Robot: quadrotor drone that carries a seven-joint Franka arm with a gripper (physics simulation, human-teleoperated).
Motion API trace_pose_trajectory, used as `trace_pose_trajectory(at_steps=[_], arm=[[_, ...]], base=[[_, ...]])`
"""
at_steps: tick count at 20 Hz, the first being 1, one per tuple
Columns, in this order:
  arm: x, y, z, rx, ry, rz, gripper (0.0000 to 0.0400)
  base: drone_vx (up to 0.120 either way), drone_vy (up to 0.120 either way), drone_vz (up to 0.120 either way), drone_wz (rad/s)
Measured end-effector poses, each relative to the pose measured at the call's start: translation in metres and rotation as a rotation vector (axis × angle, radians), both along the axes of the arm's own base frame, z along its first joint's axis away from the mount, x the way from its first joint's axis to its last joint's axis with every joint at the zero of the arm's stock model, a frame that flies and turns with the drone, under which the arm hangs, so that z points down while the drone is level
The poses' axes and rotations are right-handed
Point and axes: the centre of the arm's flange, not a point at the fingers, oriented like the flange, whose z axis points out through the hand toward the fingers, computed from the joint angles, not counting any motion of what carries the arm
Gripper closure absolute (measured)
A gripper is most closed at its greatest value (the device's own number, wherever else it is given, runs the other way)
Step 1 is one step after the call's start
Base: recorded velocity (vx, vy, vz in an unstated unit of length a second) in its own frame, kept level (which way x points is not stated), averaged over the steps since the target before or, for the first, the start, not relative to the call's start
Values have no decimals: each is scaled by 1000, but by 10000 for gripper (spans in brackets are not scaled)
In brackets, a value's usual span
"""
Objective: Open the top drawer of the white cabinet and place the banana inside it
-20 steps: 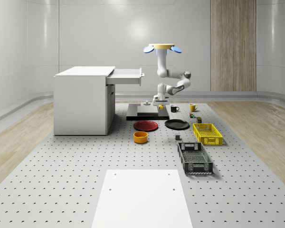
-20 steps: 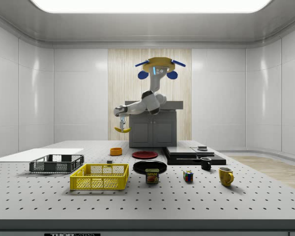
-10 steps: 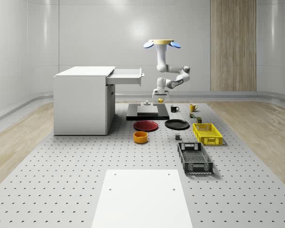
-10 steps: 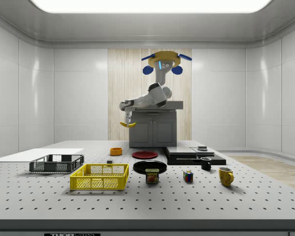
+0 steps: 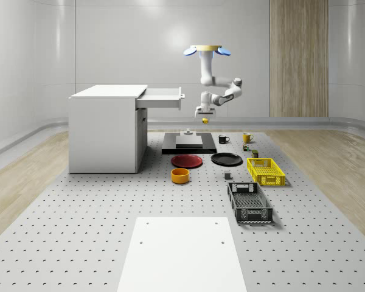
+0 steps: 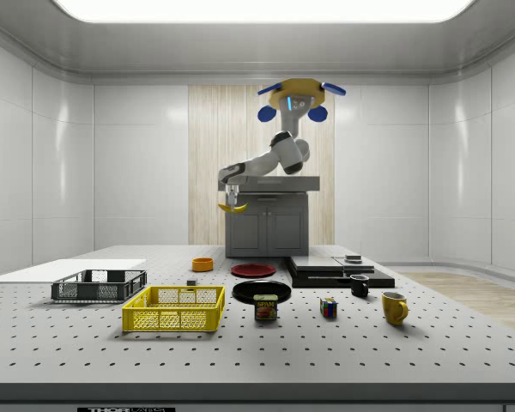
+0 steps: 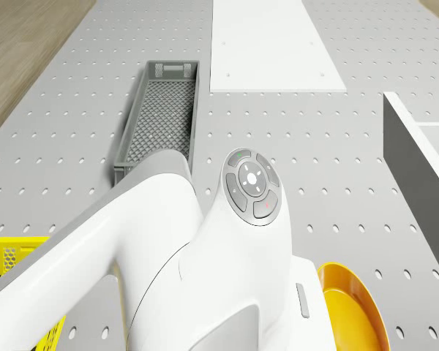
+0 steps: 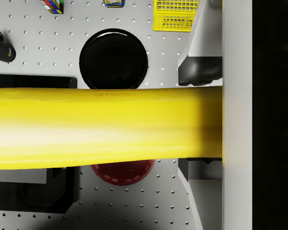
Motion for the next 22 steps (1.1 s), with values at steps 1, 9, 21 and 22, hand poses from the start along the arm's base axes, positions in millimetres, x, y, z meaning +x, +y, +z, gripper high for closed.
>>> trace_pose_trajectory(at_steps=[1,9,21,22], arm=[[0,0,0,0,0,0,207],[0,0,0,0,0,0,207],[0,0,0,0,0,0,207],[0,0,0,0,0,0,207]], base=[[-120,0,120,0],[-120,0,120,0],[-120,0,120,0],[-120,0,120,0]])
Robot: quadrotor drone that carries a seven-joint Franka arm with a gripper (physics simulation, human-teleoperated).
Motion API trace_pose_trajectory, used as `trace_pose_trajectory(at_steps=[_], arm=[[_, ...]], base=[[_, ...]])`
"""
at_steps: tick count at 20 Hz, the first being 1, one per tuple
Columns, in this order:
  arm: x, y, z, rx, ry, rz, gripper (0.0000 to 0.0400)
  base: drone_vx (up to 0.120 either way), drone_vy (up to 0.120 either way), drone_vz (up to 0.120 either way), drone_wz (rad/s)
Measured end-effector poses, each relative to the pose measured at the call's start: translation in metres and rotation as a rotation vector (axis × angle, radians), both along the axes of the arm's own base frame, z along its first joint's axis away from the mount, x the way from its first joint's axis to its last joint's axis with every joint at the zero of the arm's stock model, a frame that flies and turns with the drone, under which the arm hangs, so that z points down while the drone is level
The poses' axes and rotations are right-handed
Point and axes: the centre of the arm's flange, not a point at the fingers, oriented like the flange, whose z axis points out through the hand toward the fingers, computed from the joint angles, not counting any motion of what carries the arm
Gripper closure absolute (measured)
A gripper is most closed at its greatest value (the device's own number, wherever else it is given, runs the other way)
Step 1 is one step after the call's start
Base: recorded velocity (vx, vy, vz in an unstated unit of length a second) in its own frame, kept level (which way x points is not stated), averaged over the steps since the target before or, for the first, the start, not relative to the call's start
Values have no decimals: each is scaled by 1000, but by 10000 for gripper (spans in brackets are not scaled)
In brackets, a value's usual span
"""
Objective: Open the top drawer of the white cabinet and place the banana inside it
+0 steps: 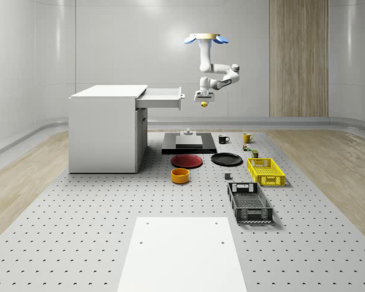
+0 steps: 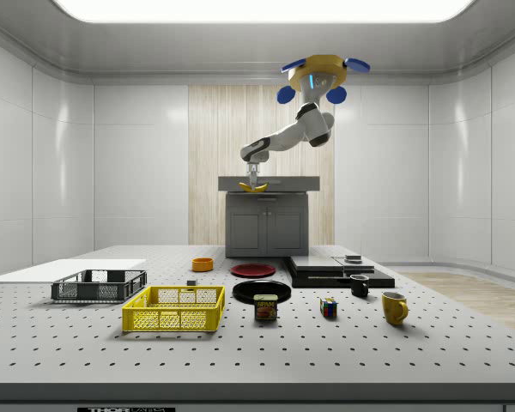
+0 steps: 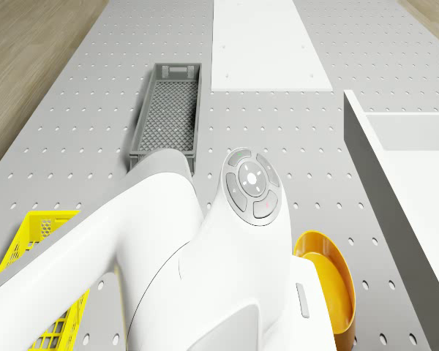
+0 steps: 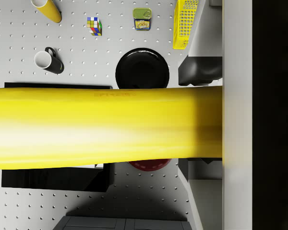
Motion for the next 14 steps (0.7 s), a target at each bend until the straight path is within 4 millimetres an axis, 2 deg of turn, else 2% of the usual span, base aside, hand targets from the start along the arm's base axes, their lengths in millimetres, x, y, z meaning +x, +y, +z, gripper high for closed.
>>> trace_pose_trajectory(at_steps=[4,14], arm=[[0,0,0,0,0,0,207],[0,0,0,0,0,0,207]], base=[[-120,-20,120,0],[-120,-120,120,0]])
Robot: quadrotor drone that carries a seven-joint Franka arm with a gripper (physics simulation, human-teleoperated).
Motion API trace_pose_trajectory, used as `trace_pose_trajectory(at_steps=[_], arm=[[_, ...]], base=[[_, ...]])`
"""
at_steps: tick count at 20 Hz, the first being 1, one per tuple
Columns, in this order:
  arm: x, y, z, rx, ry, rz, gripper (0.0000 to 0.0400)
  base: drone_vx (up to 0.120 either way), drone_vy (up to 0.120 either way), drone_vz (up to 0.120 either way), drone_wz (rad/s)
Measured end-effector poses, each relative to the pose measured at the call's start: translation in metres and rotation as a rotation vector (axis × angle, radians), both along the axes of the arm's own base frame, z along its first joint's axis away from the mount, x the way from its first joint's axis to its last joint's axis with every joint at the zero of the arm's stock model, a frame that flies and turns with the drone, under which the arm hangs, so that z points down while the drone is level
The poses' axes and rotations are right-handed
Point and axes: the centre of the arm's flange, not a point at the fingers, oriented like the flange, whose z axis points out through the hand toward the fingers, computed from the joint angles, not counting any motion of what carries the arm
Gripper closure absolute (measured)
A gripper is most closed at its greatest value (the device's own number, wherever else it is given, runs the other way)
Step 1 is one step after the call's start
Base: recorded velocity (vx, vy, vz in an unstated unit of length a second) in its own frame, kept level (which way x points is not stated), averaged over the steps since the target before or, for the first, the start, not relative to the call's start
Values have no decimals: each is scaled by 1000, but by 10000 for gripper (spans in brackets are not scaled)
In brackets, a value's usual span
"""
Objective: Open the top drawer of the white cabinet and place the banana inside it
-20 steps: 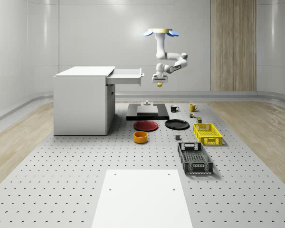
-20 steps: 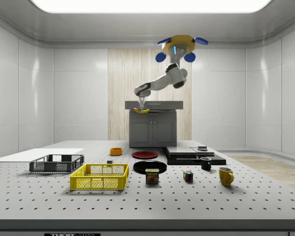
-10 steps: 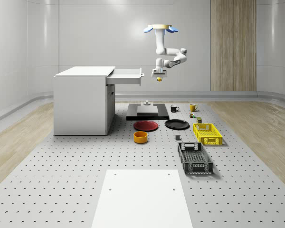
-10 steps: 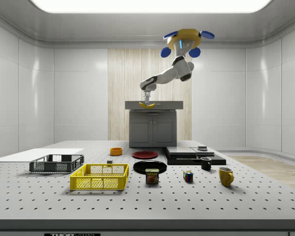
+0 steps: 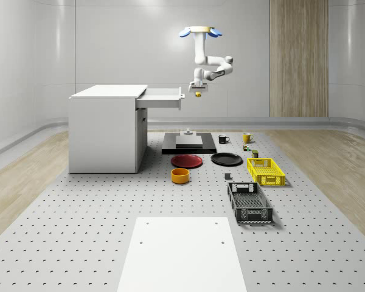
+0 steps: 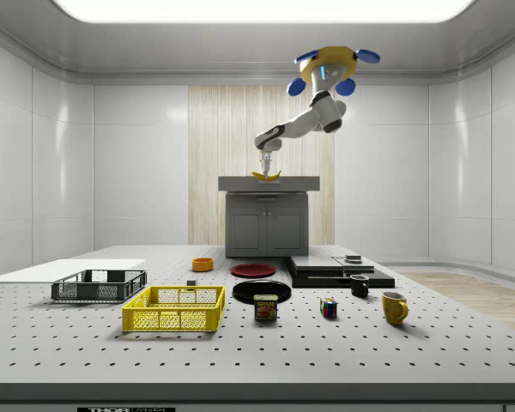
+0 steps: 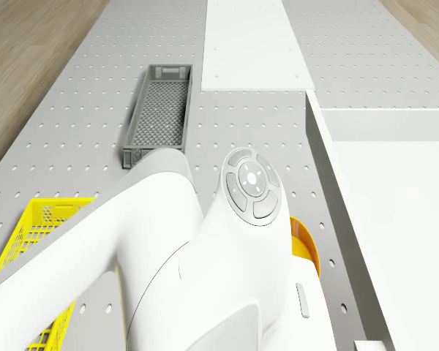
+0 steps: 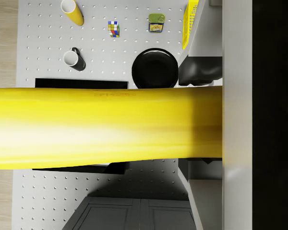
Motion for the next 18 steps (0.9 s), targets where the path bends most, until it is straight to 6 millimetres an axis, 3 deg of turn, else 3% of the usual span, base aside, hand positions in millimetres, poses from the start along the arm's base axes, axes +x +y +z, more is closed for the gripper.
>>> trace_pose_trajectory(at_steps=[15,18], arm=[[0,0,0,0,0,0,207],[0,0,0,0,0,0,207]], base=[[-120,-120,120,0],[-13,-120,40,0]])
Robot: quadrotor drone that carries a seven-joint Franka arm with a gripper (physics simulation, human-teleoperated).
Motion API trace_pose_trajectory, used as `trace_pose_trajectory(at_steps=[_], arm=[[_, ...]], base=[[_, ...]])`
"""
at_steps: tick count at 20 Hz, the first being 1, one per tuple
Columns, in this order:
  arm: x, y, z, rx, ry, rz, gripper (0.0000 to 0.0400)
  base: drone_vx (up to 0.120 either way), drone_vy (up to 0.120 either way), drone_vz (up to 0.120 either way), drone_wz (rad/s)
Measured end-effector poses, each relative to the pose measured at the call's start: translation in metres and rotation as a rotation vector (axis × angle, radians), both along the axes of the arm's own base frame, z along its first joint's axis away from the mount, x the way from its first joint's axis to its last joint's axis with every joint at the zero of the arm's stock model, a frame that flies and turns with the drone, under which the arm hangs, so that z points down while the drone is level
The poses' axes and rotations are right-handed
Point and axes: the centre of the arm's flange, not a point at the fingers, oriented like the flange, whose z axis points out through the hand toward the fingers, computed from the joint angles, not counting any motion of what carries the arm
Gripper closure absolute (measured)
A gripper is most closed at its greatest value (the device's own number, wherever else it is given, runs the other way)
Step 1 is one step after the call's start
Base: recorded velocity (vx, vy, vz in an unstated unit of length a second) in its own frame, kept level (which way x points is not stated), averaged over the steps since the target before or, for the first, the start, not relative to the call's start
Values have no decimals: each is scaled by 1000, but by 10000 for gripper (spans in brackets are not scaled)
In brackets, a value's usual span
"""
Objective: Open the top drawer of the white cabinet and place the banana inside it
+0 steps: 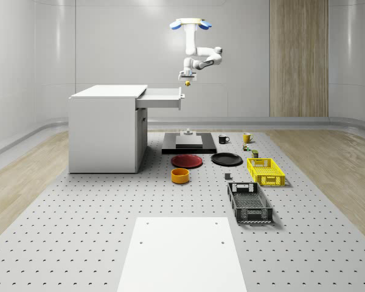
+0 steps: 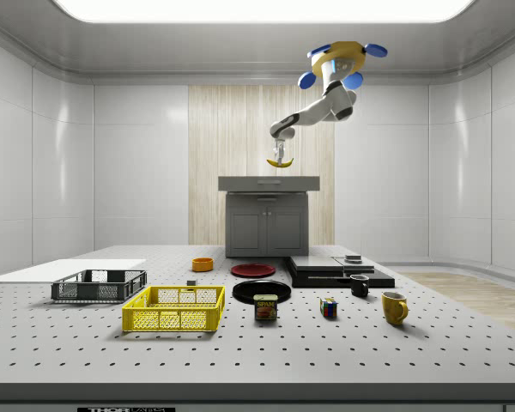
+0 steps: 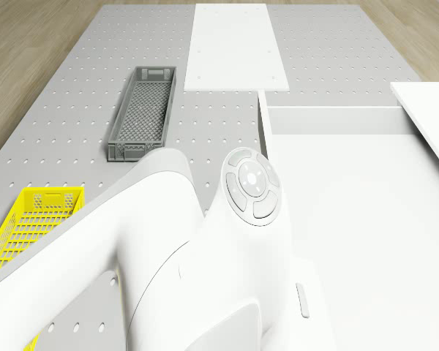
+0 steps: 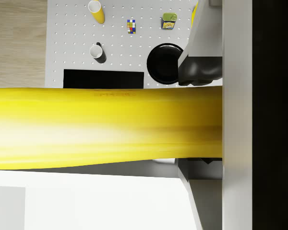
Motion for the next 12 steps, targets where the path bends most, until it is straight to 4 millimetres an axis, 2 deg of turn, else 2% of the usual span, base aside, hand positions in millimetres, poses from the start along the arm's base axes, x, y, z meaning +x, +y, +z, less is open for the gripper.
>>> trace_pose_trajectory(at_steps=[5,12], arm=[[0,0,0,0,0,0,207],[0,0,0,0,0,0,207]], base=[[0,-120,0,0],[114,-120,0,0]])
